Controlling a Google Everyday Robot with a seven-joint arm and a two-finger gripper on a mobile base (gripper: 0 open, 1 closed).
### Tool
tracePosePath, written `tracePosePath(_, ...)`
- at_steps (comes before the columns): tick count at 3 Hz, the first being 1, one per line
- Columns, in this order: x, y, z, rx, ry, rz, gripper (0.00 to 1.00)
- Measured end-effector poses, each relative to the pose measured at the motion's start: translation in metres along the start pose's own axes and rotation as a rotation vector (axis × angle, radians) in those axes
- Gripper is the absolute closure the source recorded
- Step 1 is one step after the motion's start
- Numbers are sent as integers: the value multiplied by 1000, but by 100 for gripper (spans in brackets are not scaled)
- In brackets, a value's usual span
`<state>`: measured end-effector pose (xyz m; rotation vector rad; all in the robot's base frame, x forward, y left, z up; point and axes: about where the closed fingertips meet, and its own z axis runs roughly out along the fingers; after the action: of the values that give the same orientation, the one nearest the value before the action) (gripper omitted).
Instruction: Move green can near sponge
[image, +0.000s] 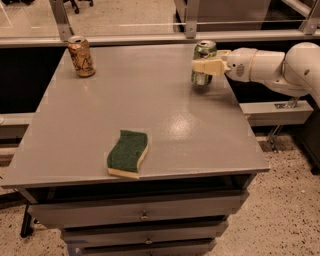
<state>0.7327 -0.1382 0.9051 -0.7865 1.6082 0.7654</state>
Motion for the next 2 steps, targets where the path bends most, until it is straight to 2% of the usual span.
tracePosePath(1,-5,59,-19,-161,3,52,100)
tracePosePath(2,-6,120,-38,-293,-1,37,100)
